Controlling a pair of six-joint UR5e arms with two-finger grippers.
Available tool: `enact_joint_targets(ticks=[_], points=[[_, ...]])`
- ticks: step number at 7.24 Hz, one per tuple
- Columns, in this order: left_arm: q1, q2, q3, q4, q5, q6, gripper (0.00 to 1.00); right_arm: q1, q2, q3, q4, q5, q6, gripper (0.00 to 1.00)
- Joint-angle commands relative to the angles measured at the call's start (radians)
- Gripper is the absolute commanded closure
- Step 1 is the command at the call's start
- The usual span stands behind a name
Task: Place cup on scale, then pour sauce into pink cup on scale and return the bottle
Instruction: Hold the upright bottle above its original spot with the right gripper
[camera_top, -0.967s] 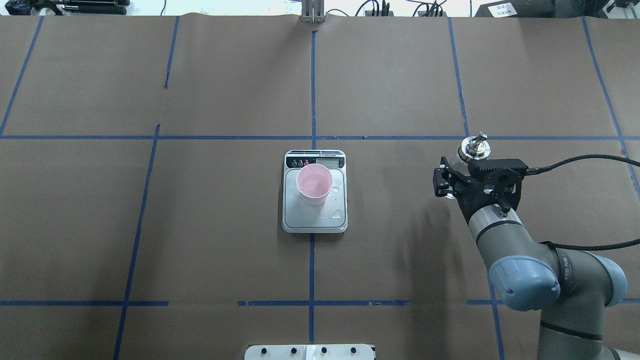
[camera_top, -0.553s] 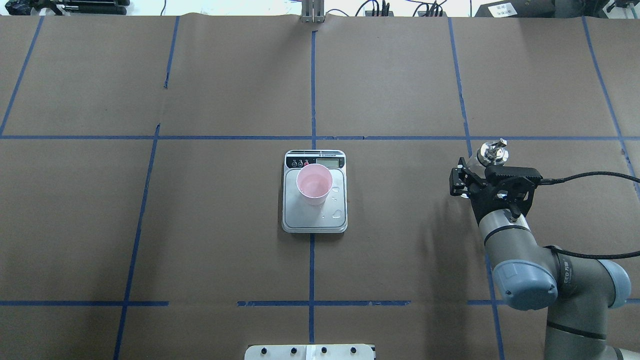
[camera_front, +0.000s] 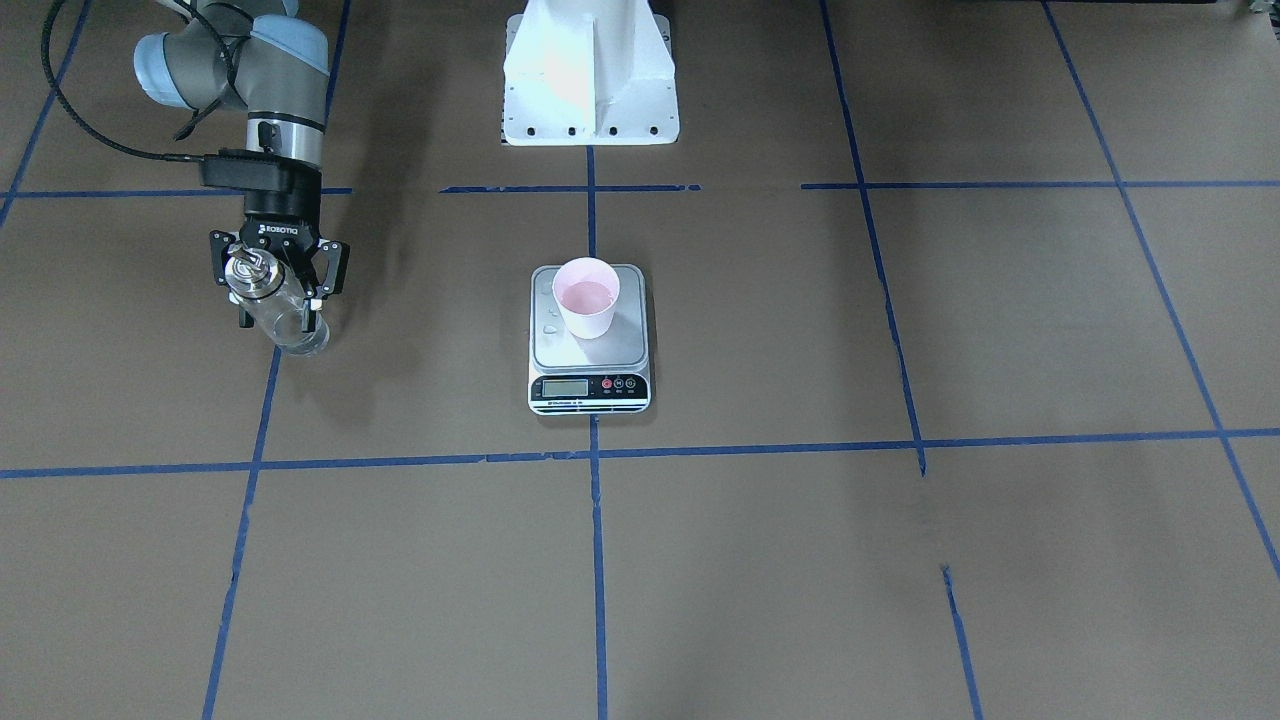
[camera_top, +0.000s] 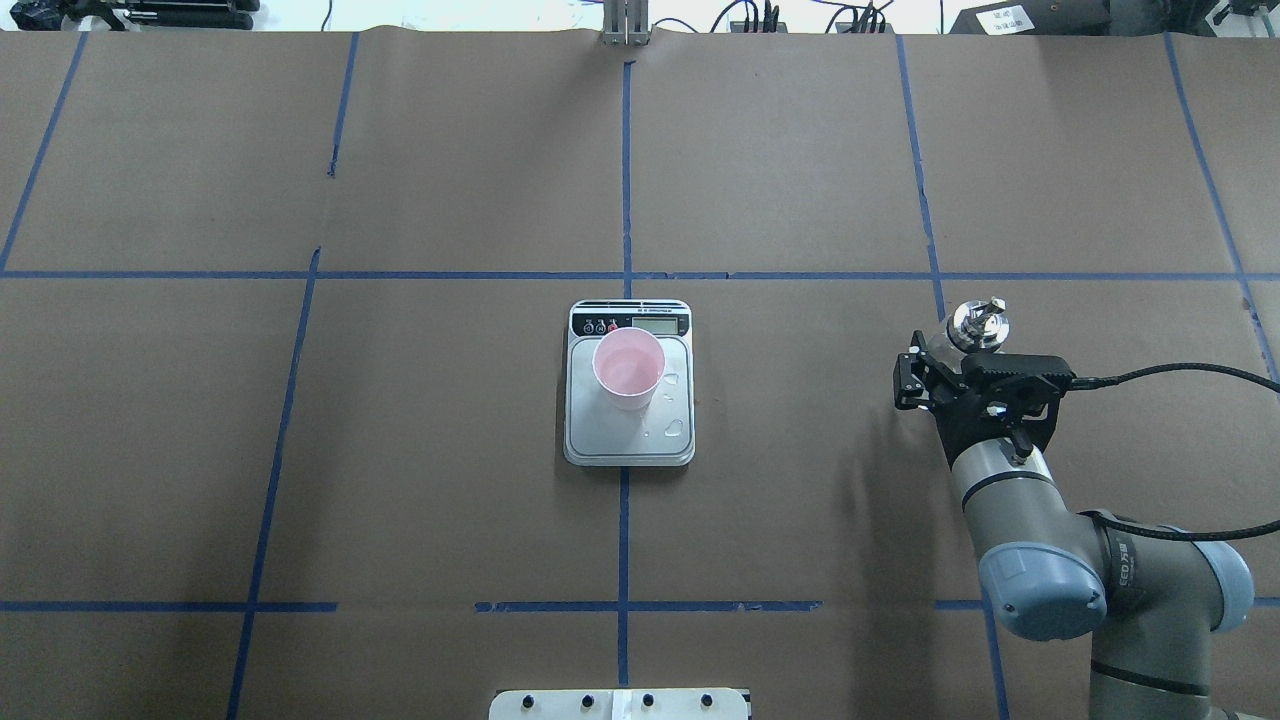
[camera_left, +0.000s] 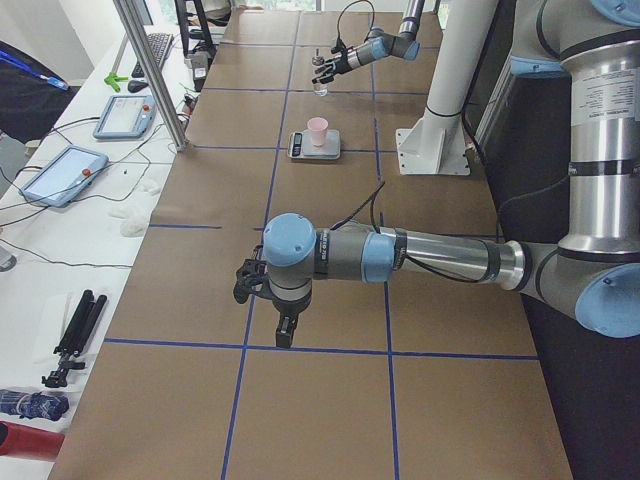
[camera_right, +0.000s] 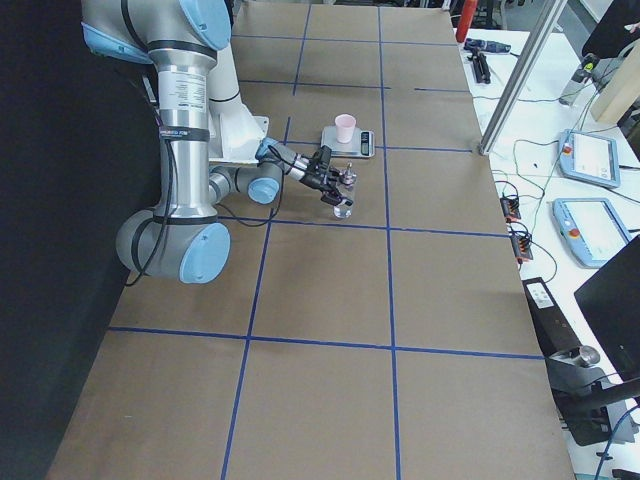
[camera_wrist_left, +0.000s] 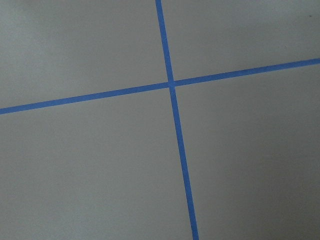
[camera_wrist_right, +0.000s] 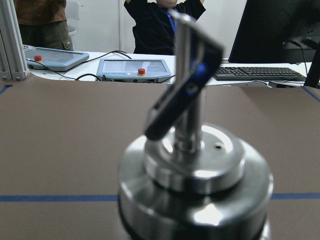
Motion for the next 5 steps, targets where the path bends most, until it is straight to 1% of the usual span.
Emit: enact_joint_targets(ticks=[1, 3, 4, 5], points=[[0.0, 0.001, 0.001, 0.001, 0.001, 0.002, 0.0, -0.01, -0.001, -0.002, 0.0, 0.001, 0.0, 1.0], [0.0, 0.001, 0.001, 0.001, -0.001, 0.0, 0.0, -0.01, -0.003, -0.005, -0.002, 0.001, 0.002, 0.99], [0.0, 0.0, 0.0, -0.001, -0.001, 0.0, 0.0, -0.01, -0.003, -0.011, -0.002, 0.001, 0.005, 0.92], [0.0, 0.0, 0.0, -0.001, -0.001, 0.002, 0.0, -0.01, -0.001, -0.014, -0.002, 0.002, 0.012, 0.89]])
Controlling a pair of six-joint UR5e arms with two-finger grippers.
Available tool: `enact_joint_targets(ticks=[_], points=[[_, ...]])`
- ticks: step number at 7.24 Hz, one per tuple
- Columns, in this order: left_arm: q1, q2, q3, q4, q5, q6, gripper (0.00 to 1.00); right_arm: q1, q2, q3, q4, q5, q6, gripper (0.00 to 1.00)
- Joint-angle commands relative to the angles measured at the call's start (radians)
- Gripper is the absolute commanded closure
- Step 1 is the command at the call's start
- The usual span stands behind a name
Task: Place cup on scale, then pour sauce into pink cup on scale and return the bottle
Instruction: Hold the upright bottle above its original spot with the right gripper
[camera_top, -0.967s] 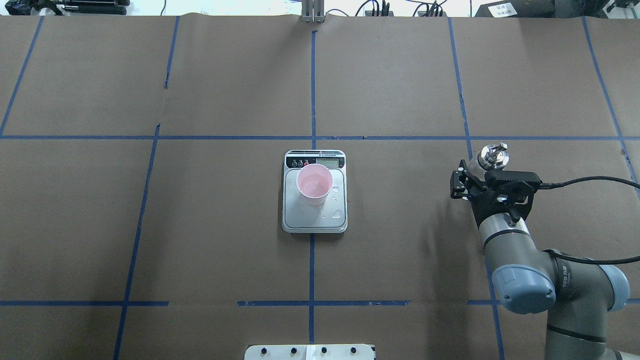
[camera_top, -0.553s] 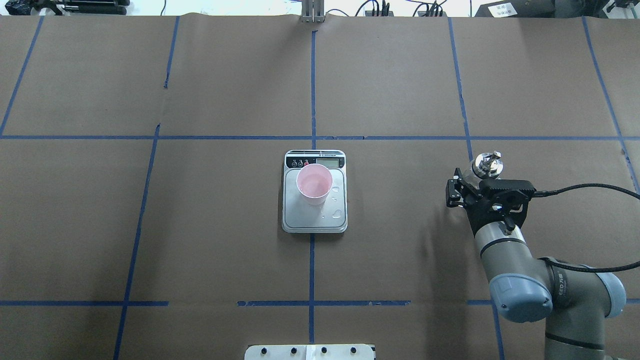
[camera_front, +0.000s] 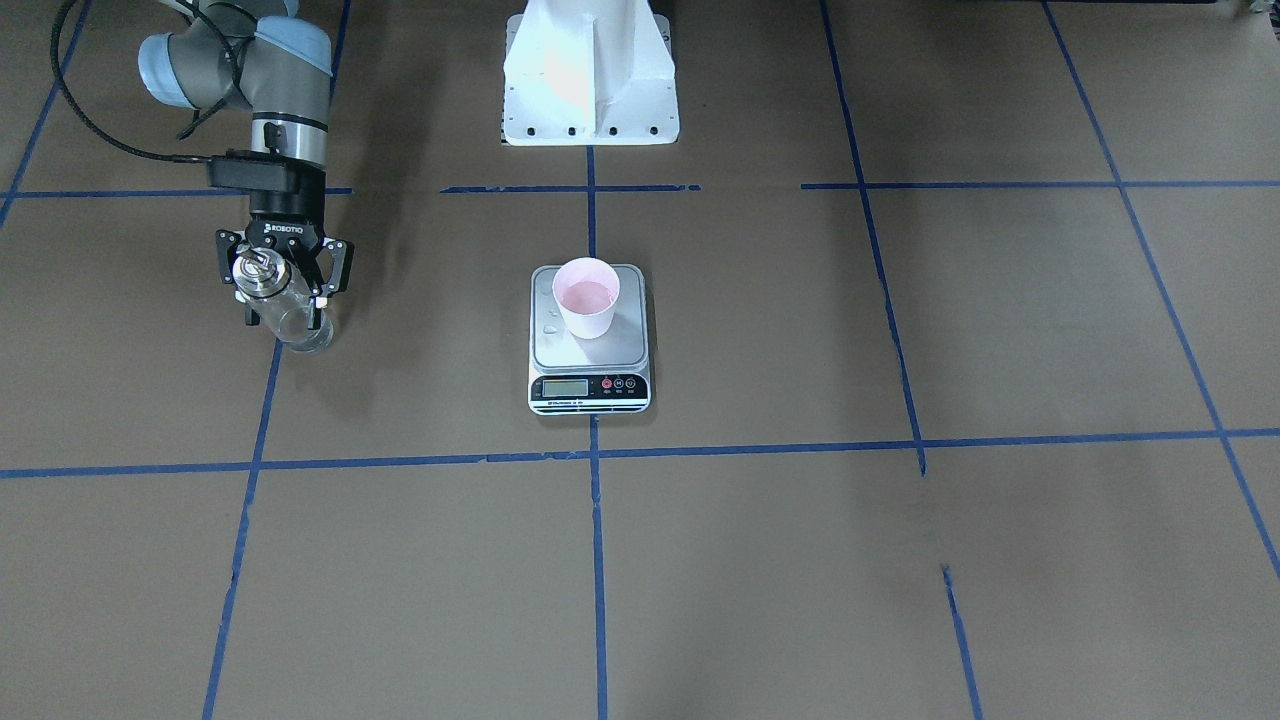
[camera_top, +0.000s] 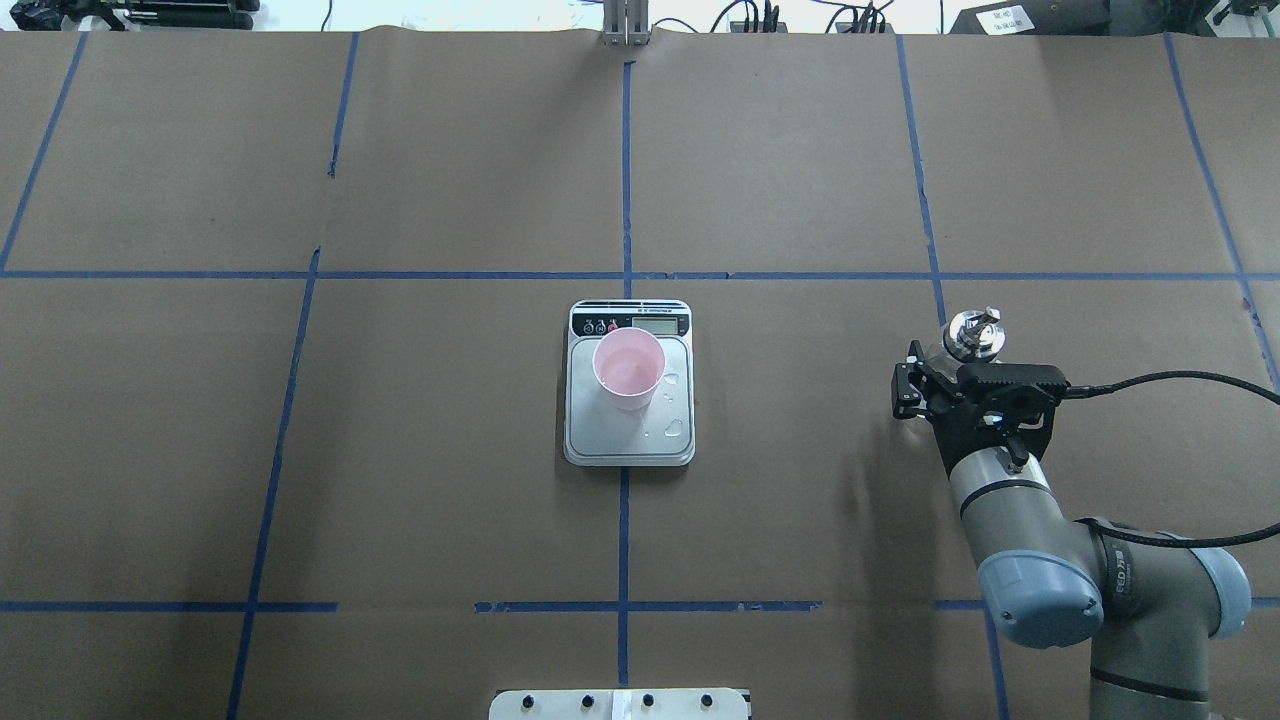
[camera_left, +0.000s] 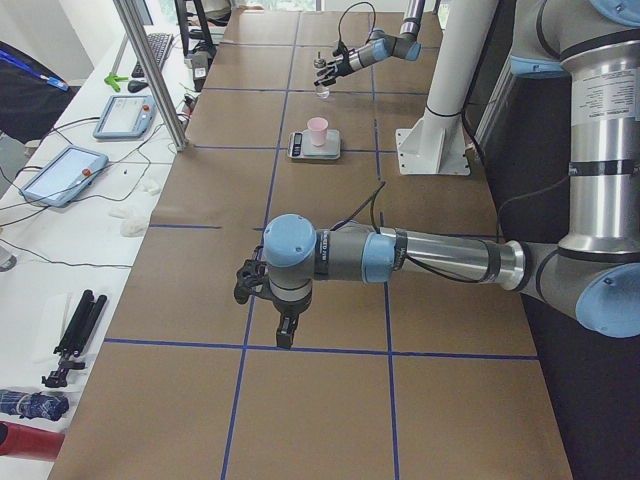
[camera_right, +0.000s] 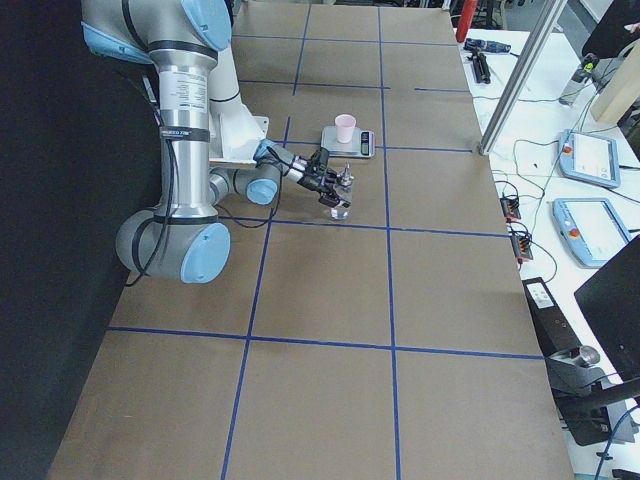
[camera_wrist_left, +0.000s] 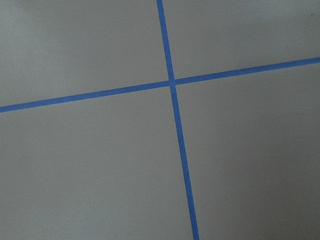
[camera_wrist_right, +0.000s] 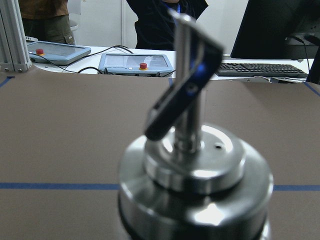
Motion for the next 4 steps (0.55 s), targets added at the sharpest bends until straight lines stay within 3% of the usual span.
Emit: enact_joint_targets(ticks=[1, 3, 4], points=[[0.0, -0.001, -0.001, -0.001, 0.0, 0.001, 0.0, 0.001, -0.001, -0.006, 0.0, 0.004, 0.007, 0.88], [0.0, -0.001, -0.001, -0.001, 0.0, 0.0, 0.0, 0.001, -0.001, -0.006, 0.0, 0.006, 0.007, 0.82], [0.0, -0.001, -0.002, -0.002, 0.0, 0.001, 0.0, 0.001, -0.001, -0.008, 0.001, 0.006, 0.007, 0.73]])
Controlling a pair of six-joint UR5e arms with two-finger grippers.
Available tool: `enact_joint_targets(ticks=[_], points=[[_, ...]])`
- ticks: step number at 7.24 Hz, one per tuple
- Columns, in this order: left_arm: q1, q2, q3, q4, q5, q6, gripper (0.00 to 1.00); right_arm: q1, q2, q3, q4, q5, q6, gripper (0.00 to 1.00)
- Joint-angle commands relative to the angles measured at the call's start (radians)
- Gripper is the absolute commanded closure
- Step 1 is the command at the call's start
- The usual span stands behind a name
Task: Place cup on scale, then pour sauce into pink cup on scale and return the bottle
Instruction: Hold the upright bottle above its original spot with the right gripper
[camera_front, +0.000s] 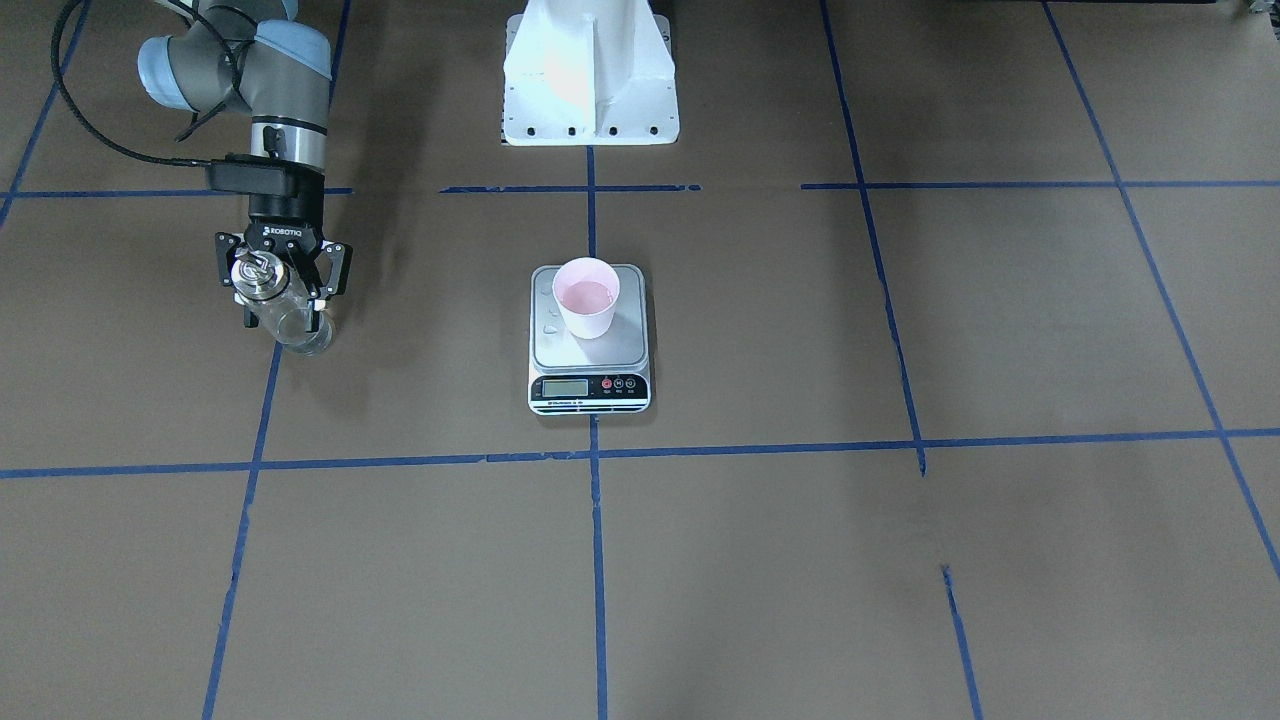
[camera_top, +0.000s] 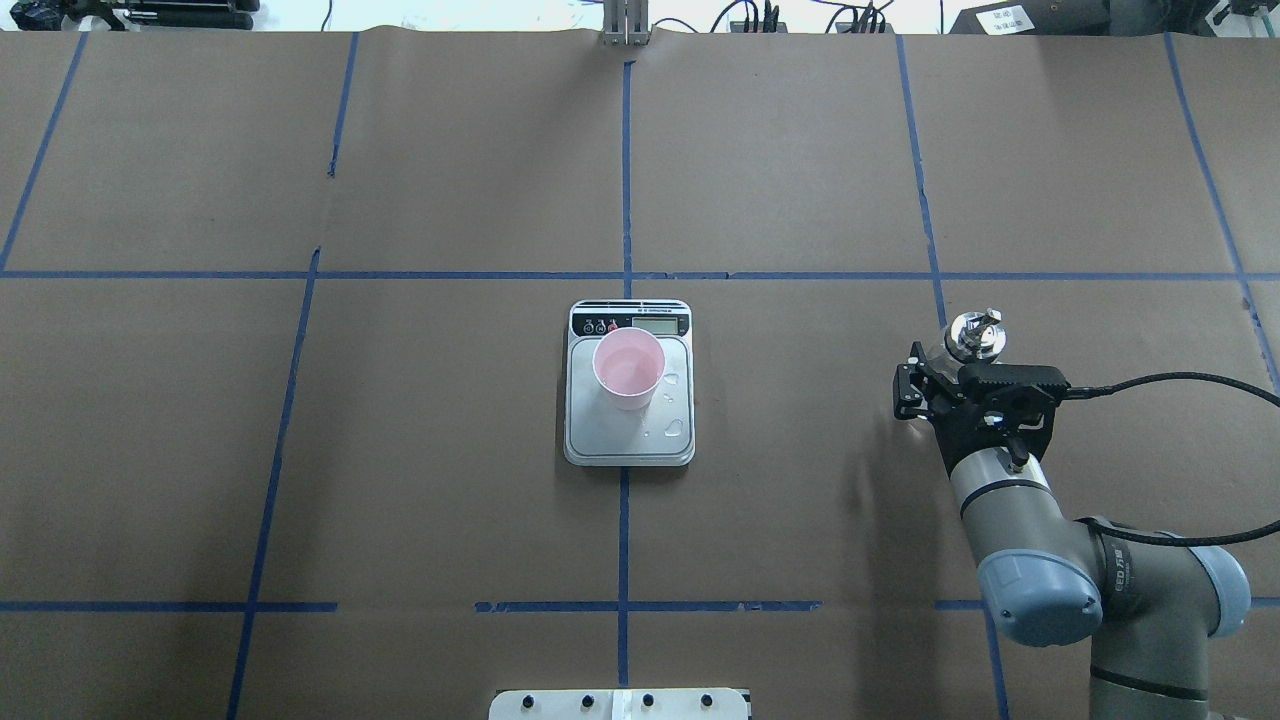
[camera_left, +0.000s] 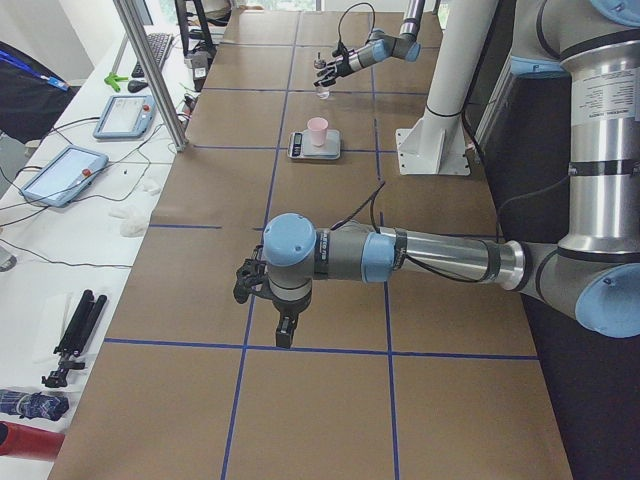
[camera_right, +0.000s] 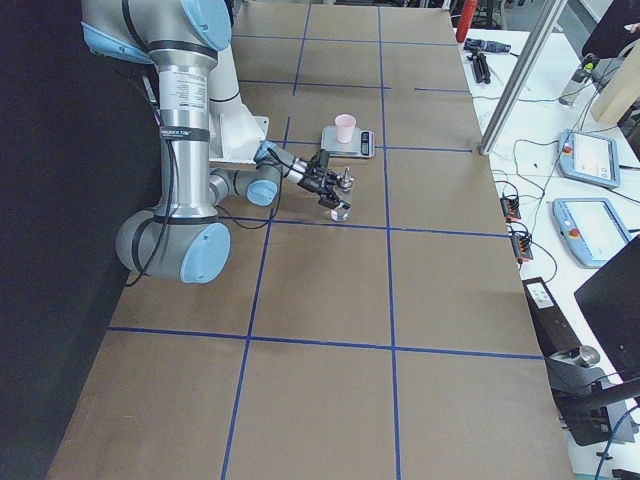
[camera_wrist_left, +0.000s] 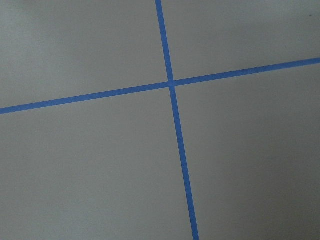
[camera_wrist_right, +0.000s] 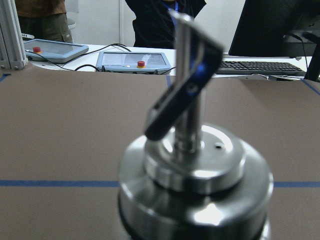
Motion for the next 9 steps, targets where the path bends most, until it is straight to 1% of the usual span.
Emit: enact_joint_targets(ticks=[1, 2, 3, 4, 5, 6, 7, 8, 9], points=[[0.0, 0.0, -0.002, 0.0, 0.0, 0.001, 0.0, 0.0, 0.0, 0.002, 0.001, 0.001, 0.0, 0.73], [0.0, 0.0, -0.006, 0.0, 0.0, 0.001, 0.0, 0.0, 0.0, 0.002, 0.001, 0.001, 0.002, 0.7], [0.0, 0.0, -0.006, -0.001, 0.0, -0.001, 0.0, 0.0, 0.0, 0.002, 0.001, 0.001, 0.002, 0.57], [0.0, -0.002, -0.007, -0.001, 0.0, -0.001, 0.0, 0.0, 0.0, 0.002, 0.001, 0.001, 0.002, 0.4], [0.0, -0.002, -0.006, -0.001, 0.0, -0.001, 0.0, 0.0, 0.0, -0.001, 0.001, -0.001, 0.034, 0.39], [0.002, -0.002, -0.006, -0.001, 0.0, 0.001, 0.0, 0.0, 0.0, 0.0, 0.001, -0.001, 0.043, 0.29], [0.002, -0.002, -0.006, -0.001, 0.0, 0.001, 0.0, 0.0, 0.0, -0.001, 0.001, -0.001, 0.043, 0.07], [0.002, -0.002, -0.007, 0.0, 0.0, 0.001, 0.0, 0.0, 0.0, -0.003, 0.001, -0.001, 0.043, 0.0], [0.002, -0.002, -0.007, -0.001, 0.0, -0.001, 0.0, -0.001, 0.0, -0.001, 0.001, -0.001, 0.043, 0.0]])
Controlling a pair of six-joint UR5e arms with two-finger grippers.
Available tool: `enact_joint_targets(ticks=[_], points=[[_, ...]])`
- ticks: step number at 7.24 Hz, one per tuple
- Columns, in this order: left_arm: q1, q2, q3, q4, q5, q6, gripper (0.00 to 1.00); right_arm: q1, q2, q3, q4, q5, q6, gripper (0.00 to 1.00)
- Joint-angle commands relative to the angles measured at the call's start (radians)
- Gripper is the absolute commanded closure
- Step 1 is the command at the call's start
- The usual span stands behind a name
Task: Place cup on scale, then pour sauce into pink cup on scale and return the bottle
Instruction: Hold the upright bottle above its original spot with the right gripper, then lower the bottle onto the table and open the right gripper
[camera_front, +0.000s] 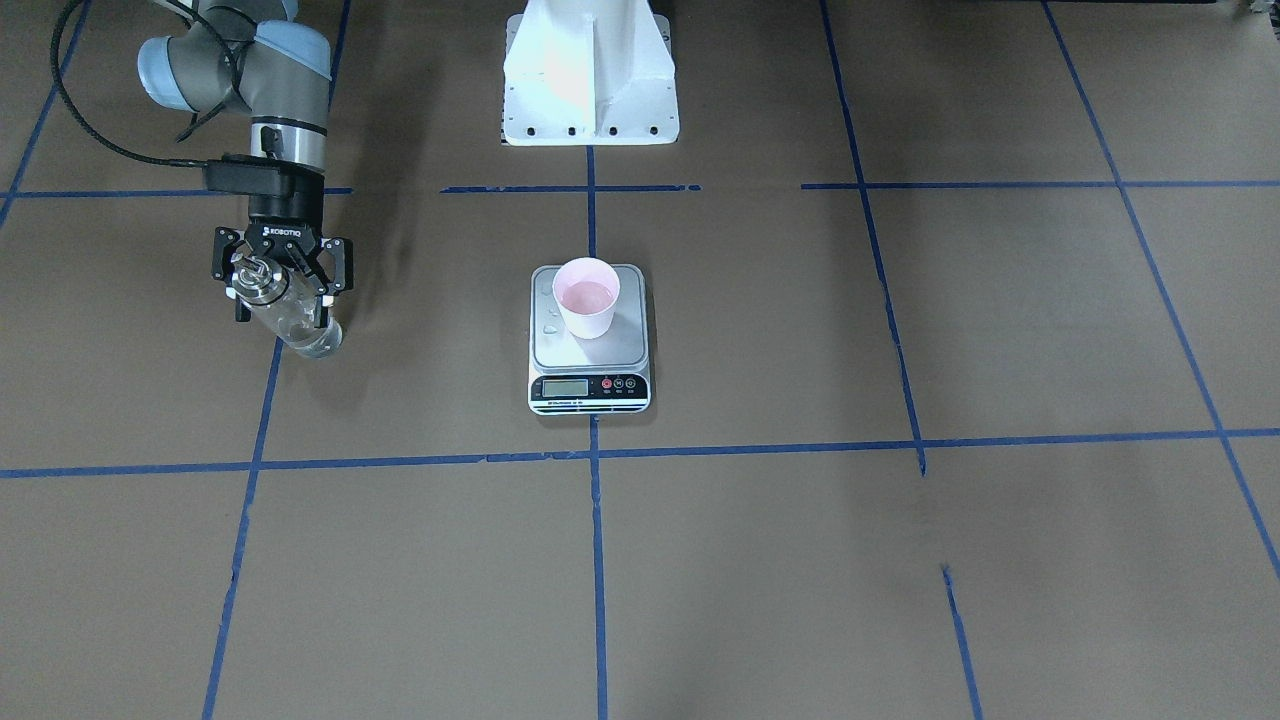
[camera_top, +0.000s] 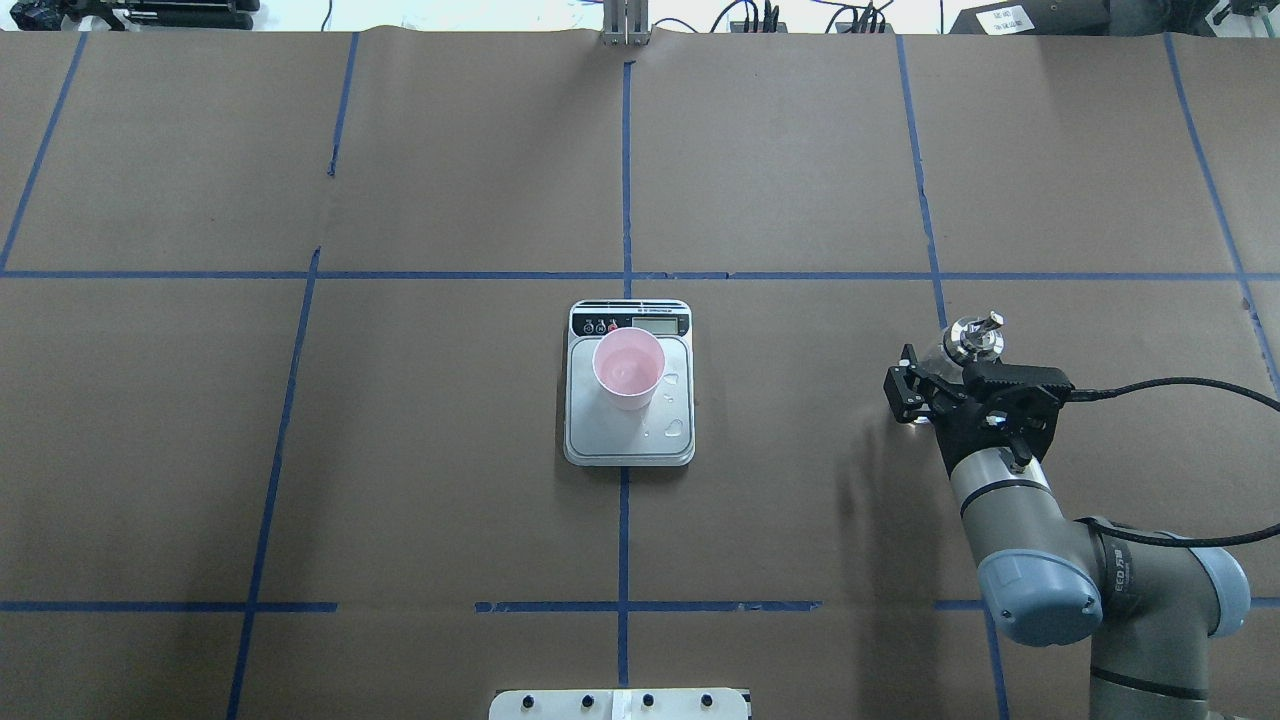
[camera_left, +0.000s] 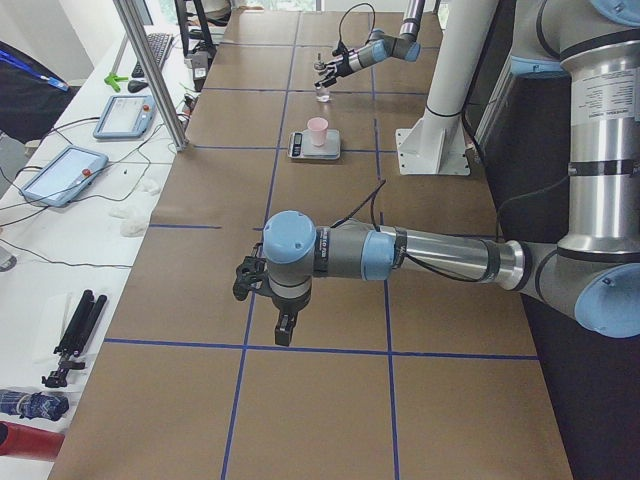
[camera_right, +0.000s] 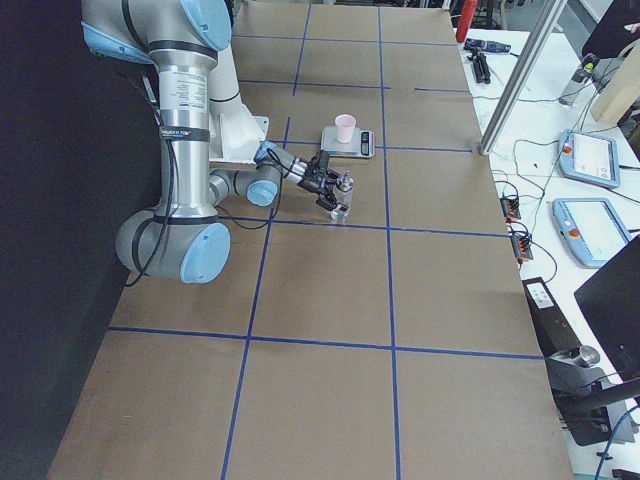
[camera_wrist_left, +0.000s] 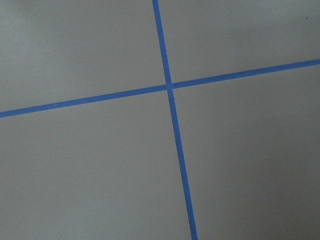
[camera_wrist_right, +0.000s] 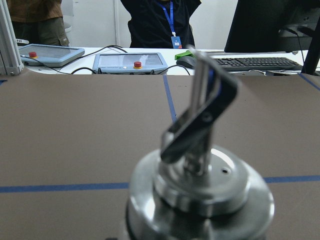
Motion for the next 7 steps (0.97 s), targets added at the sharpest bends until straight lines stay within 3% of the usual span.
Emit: enact_joint_targets(ticks=[1, 5, 7], points=[[0.0, 0.0, 0.001, -0.001, 0.0, 0.0, 0.0, -0.001, 0.002, -0.001, -0.001, 0.0, 0.001, 0.0], [0.0, 0.0, 0.001, 0.001, 0.0, 0.0, 0.0, -0.137, -0.002, -0.006, 0.0, -0.012, 0.002, 0.0], [0.0, 0.0, 0.001, 0.001, 0.0, 0.0, 0.0, -0.185, -0.055, 0.019, 0.003, -0.011, 0.002, 0.0]])
